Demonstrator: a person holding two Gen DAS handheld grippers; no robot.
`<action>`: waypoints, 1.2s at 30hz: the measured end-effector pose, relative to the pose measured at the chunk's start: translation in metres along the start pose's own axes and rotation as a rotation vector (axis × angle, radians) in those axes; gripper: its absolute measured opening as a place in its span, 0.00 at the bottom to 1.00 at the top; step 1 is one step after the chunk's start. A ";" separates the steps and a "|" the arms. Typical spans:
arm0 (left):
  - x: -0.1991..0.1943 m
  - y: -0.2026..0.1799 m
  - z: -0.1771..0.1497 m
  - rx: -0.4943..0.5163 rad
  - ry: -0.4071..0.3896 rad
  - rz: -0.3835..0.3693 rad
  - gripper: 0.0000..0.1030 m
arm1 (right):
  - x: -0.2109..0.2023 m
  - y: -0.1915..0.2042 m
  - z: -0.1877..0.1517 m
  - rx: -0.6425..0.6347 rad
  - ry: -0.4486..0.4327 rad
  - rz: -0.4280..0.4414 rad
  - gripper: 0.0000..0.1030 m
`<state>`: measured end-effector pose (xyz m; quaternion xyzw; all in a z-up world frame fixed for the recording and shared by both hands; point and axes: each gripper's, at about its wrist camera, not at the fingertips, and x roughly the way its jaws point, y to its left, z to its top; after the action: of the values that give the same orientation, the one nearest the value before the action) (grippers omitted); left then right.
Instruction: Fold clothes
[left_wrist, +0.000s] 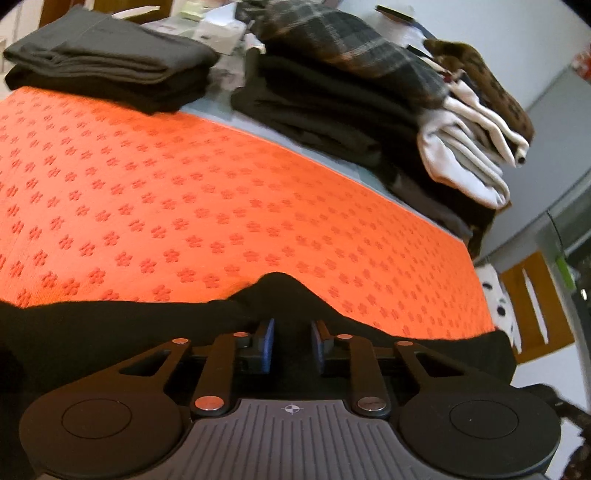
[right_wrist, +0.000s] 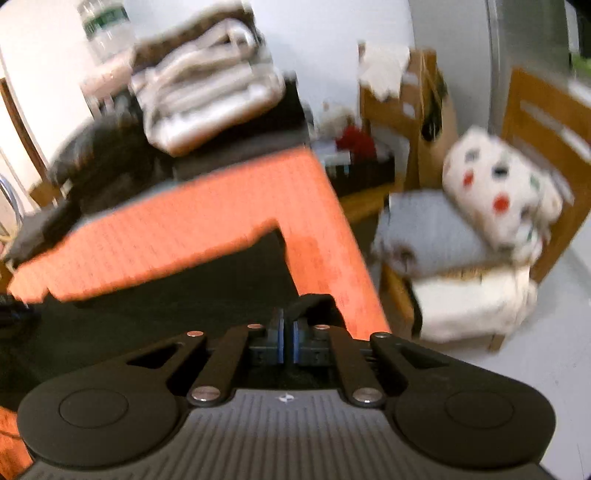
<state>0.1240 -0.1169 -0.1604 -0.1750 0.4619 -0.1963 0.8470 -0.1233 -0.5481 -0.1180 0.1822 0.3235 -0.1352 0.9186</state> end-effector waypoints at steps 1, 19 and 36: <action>0.000 0.001 0.000 -0.003 -0.005 0.000 0.24 | -0.009 0.003 0.008 -0.007 -0.037 -0.005 0.05; -0.097 0.038 -0.001 -0.077 -0.126 0.049 0.51 | -0.001 -0.006 -0.012 -0.003 0.015 -0.338 0.41; -0.198 0.134 -0.066 -0.093 -0.205 0.348 0.58 | -0.045 0.136 0.005 -0.103 0.017 0.117 0.48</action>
<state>-0.0076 0.0890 -0.1173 -0.1508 0.4052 -0.0068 0.9017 -0.1044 -0.4221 -0.0521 0.1543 0.3265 -0.0630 0.9304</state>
